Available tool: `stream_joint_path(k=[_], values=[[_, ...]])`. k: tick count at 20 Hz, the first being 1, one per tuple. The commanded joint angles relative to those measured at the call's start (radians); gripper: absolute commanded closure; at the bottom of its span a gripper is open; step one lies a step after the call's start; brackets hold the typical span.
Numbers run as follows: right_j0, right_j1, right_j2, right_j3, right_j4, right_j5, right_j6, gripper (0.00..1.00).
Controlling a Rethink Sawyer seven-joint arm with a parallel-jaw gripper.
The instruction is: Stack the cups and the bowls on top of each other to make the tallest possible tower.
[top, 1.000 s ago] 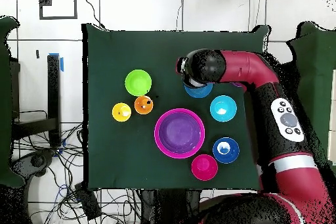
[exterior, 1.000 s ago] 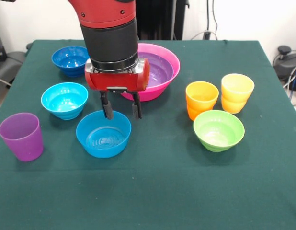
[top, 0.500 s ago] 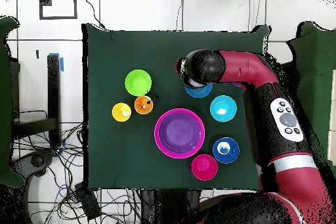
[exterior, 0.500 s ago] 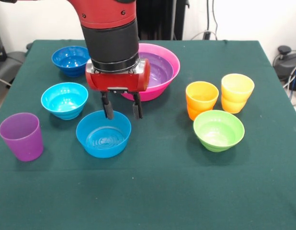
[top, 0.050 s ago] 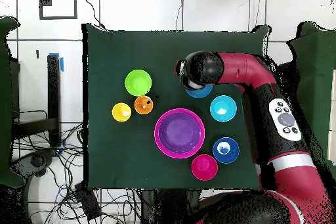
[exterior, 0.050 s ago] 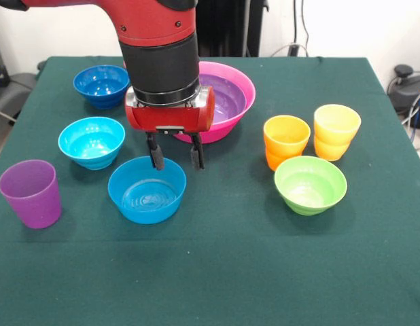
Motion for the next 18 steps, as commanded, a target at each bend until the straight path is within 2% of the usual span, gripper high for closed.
stream_joint_path(k=[1, 18], values=[[0.011, 0.088, 0.007, 0.046, -0.088, -0.013, -0.220, 0.00], [0.007, 0.131, 0.010, 0.021, -0.109, -0.039, -0.222, 0.00]])
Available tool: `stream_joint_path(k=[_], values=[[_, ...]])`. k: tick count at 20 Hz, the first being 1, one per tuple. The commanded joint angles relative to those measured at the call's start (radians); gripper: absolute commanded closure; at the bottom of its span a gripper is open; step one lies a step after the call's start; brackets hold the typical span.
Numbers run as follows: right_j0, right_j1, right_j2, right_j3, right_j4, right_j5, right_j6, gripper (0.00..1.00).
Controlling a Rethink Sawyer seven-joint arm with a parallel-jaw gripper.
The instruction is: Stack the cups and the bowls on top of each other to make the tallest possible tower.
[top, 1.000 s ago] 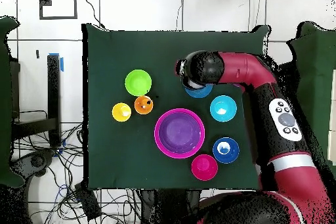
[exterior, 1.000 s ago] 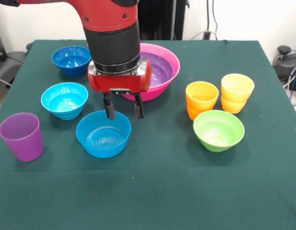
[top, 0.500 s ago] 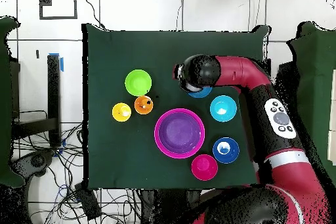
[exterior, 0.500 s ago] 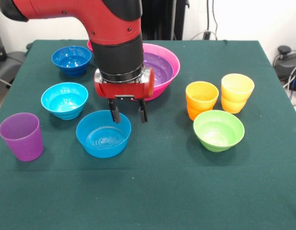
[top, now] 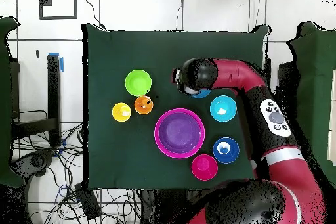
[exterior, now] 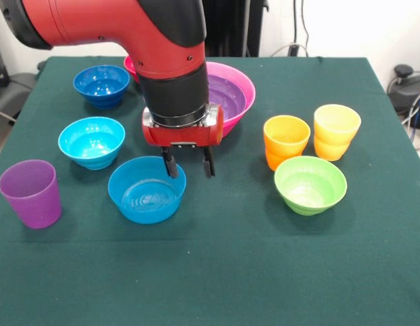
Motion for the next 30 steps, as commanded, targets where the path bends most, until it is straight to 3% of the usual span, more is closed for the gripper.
stream_joint_path(k=[1, 13, 23, 30], values=[[0.006, 0.058, 0.011, 0.015, -0.092, -0.039, -0.223, 0.00], [-0.031, 0.132, 0.036, -0.070, -0.093, 0.025, -0.303, 0.00], [-0.039, 0.196, 0.043, -0.100, -0.129, -0.033, -0.300, 0.00], [-0.039, 0.187, 0.042, -0.087, -0.128, -0.031, -0.286, 0.00]])
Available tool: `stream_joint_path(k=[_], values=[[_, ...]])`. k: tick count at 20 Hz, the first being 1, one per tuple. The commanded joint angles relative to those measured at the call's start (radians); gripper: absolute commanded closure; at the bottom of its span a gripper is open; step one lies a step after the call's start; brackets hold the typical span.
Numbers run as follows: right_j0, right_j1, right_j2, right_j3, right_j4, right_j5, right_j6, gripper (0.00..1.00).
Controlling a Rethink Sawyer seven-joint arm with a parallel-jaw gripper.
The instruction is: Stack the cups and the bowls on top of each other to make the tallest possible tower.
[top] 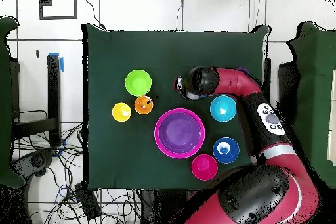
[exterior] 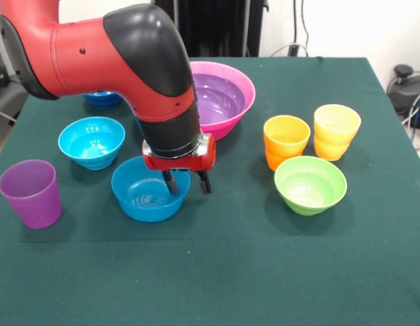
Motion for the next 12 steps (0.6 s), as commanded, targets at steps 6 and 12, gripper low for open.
stream_joint_path(k=[6, 12], values=[[-0.008, 0.046, 0.044, -0.027, -0.090, -0.065, -0.289, 1.00], [-0.010, 0.046, 0.055, -0.037, -0.095, -0.056, -0.293, 1.00]])
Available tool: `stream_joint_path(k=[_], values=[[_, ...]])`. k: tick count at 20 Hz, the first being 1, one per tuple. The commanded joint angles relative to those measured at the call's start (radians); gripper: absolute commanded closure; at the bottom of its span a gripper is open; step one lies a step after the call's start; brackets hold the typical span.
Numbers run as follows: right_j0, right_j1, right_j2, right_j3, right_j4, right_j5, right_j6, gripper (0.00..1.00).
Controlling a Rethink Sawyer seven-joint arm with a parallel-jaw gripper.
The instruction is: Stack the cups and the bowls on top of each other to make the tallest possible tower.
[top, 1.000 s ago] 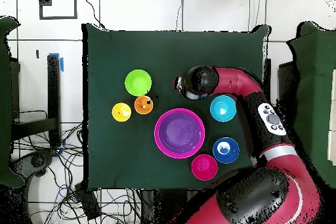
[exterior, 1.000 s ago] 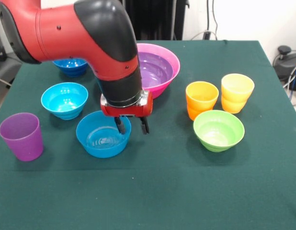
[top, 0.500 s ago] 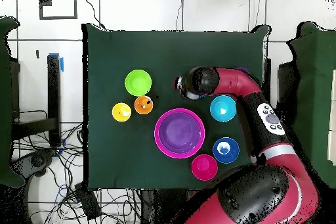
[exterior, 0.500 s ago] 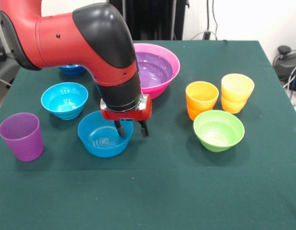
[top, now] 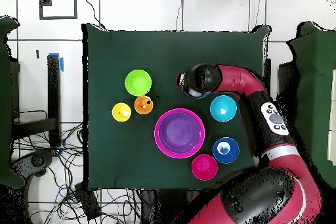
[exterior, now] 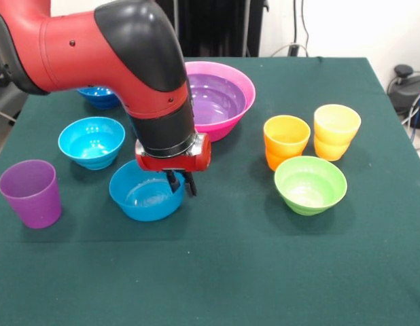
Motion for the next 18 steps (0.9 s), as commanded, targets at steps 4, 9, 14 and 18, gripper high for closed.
stream_joint_path(k=[4, 9, 14, 18], values=[[0.004, 0.058, 0.035, -0.025, -0.094, -0.059, -0.286, 1.00], [0.013, 0.053, 0.036, -0.036, -0.118, -0.077, -0.294, 1.00], [0.024, 0.042, 0.017, -0.012, -0.123, -0.075, -0.232, 1.00], [0.030, 0.022, 0.011, -0.002, -0.120, -0.059, -0.218, 1.00]])
